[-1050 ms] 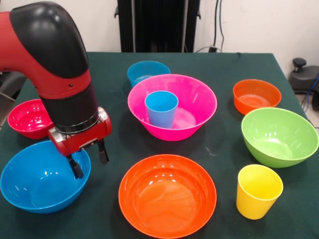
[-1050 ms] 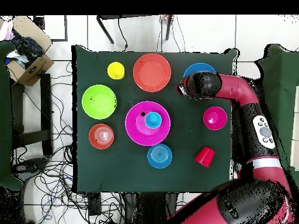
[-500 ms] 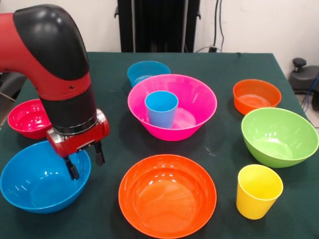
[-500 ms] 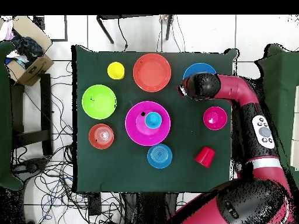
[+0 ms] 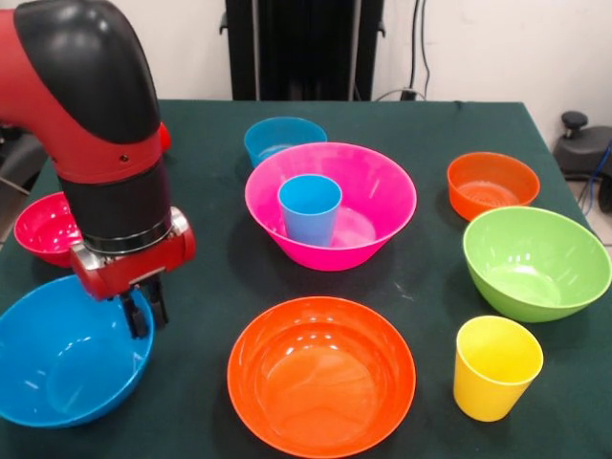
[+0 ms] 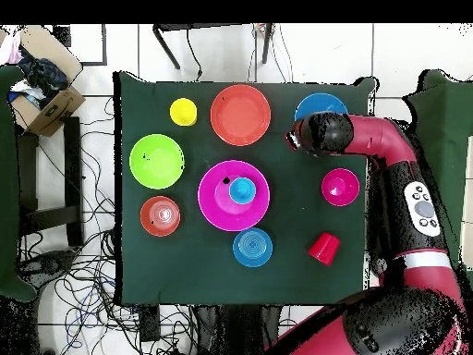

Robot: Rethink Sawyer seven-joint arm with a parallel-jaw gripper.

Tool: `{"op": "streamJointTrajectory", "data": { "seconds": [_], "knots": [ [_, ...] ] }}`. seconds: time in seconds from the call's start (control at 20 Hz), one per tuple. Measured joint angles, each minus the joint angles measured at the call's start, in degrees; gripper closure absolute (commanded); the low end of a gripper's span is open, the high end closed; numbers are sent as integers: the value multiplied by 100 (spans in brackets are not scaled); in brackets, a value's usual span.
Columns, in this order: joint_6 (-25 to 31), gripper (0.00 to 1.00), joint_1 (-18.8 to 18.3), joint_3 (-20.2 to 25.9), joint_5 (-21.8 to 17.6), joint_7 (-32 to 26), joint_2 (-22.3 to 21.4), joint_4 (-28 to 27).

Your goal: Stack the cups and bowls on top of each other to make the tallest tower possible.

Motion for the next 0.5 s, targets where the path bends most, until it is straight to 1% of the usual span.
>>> {"op": "streamJointTrajectory", "data": {
  "seconds": [0.25,0.5],
  "knots": [
    [1,100,0,-4,-19,0,-55,-25],
    [-11,100,6,-52,-33,0,-247,41]
  ]
}}
